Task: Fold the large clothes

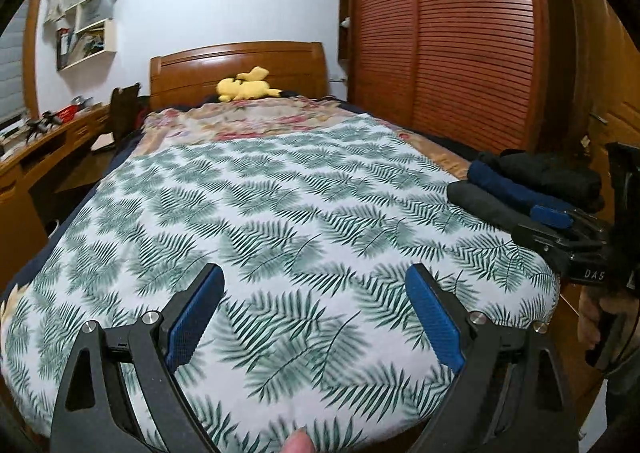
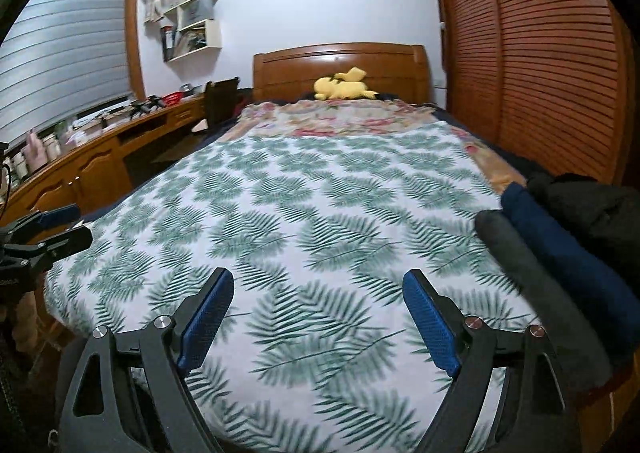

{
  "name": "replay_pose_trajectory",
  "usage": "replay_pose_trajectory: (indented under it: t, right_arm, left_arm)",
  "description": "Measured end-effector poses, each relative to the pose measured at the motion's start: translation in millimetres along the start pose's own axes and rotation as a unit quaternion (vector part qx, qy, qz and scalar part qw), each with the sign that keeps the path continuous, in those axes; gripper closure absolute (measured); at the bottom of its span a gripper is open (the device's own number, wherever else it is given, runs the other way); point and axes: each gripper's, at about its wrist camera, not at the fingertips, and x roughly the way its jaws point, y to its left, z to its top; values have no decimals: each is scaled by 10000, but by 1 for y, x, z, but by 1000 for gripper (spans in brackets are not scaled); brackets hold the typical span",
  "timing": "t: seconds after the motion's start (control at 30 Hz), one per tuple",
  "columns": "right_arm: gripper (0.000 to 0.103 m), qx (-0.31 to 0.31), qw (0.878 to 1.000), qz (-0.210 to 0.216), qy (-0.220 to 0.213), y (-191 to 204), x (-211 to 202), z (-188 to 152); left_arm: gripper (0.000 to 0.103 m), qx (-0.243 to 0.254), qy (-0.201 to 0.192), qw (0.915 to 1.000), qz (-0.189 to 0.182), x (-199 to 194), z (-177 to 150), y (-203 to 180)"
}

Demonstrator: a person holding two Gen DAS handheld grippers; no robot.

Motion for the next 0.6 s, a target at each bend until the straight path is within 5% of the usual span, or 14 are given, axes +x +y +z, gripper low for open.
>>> replay_pose_trajectory:
  t: [0.6]
  right_arm:
    - [12, -73, 9990, 439, 59, 26, 33, -5]
  left_arm:
    - [11, -438, -178, 9975, 515, -39, -39, 39]
